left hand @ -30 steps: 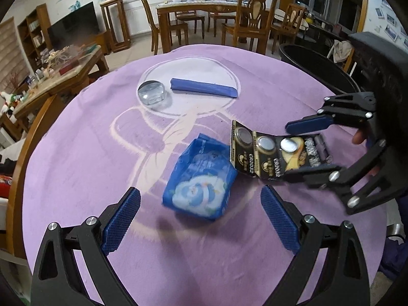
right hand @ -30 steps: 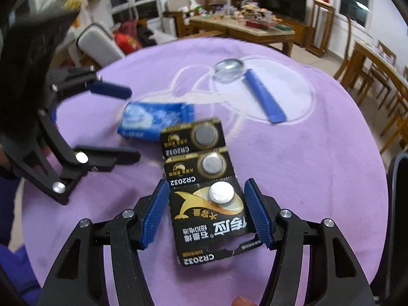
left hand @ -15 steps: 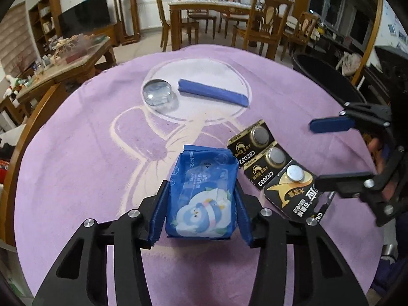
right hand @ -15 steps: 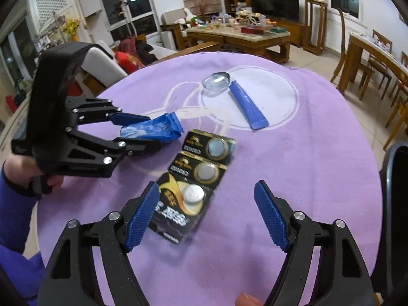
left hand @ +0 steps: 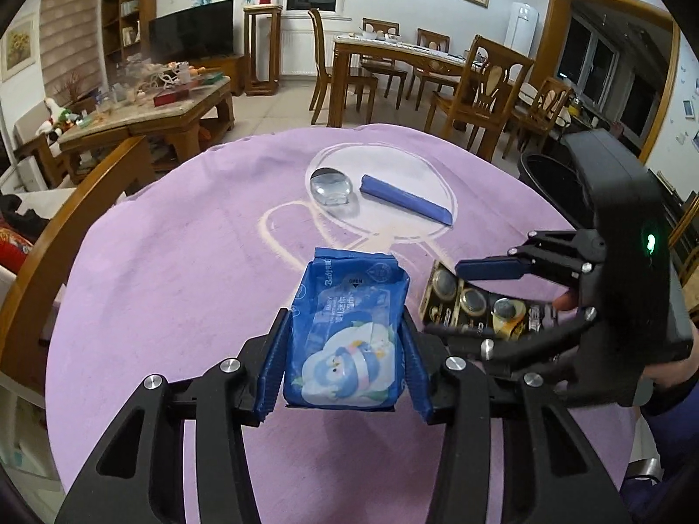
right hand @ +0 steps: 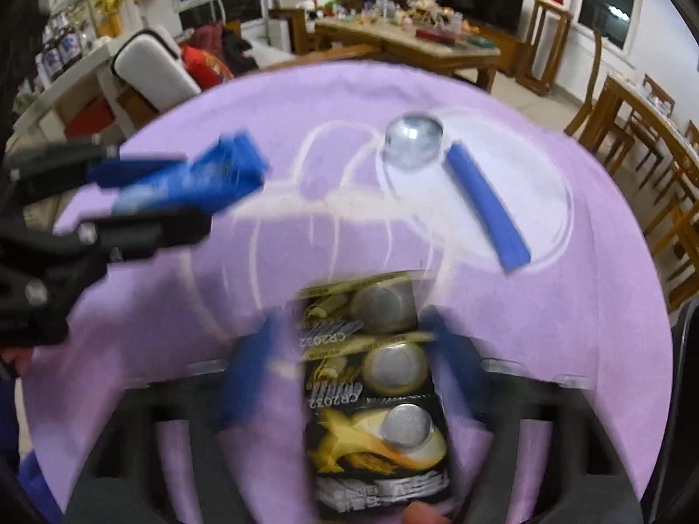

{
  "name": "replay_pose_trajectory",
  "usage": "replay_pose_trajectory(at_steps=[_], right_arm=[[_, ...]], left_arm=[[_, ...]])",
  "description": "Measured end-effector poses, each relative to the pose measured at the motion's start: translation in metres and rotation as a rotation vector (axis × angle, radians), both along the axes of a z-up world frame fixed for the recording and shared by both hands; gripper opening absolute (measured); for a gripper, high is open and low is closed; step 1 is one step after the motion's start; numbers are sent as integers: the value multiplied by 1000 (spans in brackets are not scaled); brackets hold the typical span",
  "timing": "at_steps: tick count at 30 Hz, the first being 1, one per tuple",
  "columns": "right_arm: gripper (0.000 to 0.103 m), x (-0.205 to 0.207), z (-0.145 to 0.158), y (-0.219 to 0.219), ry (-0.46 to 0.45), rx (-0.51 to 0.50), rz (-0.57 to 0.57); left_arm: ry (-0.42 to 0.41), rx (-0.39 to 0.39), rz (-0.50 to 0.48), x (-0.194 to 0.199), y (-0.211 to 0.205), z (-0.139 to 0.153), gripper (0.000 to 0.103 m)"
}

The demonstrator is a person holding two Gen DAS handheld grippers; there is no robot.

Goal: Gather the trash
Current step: 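Lift the blue packet with the left tool while the right tool lifts the battery card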

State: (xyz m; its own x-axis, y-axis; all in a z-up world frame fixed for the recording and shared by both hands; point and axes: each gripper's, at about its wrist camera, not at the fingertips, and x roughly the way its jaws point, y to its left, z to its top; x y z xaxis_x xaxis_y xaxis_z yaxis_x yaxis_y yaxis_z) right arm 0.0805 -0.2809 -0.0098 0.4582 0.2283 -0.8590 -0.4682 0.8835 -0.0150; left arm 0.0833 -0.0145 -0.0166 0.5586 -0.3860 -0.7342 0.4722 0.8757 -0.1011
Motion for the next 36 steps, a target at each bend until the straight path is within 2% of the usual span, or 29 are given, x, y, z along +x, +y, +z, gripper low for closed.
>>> replay_pose_trajectory(at_steps=[2, 4, 5, 6, 8, 19, 20, 21, 22, 26, 30, 34, 36], right_arm=[[61, -3, 0, -3, -15, 17, 2], [61, -8, 3, -11, -18, 78, -6], [49, -4, 4, -13, -21, 108, -5], [28, -8, 10, -18, -29, 156, 4], [16, -14, 22, -25, -67, 171, -9], [18, -21, 39, -60, -92, 176, -62], [40, -23, 40, -68, -85, 176, -68], [76, -25, 41, -74, -88, 180, -78], [81, -28, 42, -83, -92, 198, -92], [80, -36, 36, -118, -2, 295, -164], [69, -44, 22, -129, 93, 370, -173], [58, -48, 14, -129, 134, 431, -171], [47, -45, 12, -128, 147, 471, -173]], left_arm=[[3, -7, 5, -1, 5, 0, 47], [6, -19, 9, -2, 10, 0, 47], [7, -24, 12, -2, 11, 0, 47], [8, -28, 15, -1, 12, 1, 47], [4, -37, 17, 0, 14, 2, 47], [2, -18, -28, -5, -10, 2, 47], [3, -14, -38, -6, -12, 1, 47], [3, -11, -47, -8, -15, 1, 47], [2, -10, -59, -11, -20, 1, 47], [3, 4, -106, -11, -41, 0, 47], [27, 65, -151, -6, -72, -10, 47], [61, 144, -173, 0, -93, -23, 47], [79, 160, -173, 2, -95, -28, 47]])
